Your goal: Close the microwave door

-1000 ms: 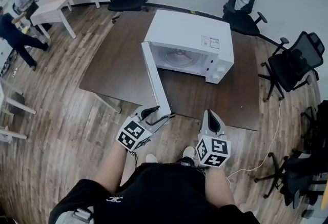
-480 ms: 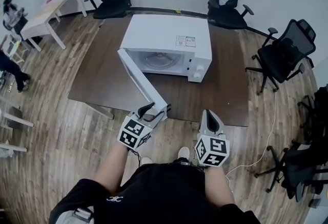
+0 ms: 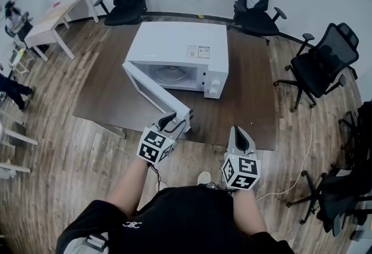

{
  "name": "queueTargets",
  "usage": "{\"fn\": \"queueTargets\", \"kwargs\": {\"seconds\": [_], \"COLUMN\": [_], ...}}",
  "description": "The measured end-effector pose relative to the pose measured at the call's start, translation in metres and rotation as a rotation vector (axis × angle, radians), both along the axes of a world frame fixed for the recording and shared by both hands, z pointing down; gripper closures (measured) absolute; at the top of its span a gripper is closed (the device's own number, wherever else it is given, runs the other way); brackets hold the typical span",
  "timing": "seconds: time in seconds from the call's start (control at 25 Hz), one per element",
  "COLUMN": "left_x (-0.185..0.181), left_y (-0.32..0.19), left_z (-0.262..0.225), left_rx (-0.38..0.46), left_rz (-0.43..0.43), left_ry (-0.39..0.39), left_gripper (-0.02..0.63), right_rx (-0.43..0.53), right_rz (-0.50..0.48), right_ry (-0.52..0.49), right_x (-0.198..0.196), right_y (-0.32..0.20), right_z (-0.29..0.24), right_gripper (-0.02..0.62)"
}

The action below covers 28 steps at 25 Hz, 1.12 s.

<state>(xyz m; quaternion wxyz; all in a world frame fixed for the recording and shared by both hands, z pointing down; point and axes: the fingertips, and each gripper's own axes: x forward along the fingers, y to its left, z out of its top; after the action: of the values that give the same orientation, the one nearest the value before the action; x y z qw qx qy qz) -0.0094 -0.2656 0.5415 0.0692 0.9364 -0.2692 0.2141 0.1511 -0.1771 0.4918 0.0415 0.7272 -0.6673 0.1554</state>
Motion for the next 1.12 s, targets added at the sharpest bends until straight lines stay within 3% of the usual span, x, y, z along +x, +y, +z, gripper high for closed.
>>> {"fn": "queueTargets", "kwargs": {"seconds": [0.68, 1.12], "left_x": [0.083, 0.11], "left_y": [-0.08, -0.128], "left_z": [-0.001, -0.004], "left_rx": [0.01, 0.019], "left_rz": [-0.105, -0.147], "left_ry": [0.042, 0.045], "left_gripper": [0.459, 0.463], "right_rx": [0.028, 0.027], "right_rz": [-0.009, -0.01], "right_ry": [-0.012, -0.023], "right_x": [0.081, 0.113], "right_y": [-0.057, -0.098], "right_z": [0.004, 0.004], "right_gripper": [0.588, 0.588]}}
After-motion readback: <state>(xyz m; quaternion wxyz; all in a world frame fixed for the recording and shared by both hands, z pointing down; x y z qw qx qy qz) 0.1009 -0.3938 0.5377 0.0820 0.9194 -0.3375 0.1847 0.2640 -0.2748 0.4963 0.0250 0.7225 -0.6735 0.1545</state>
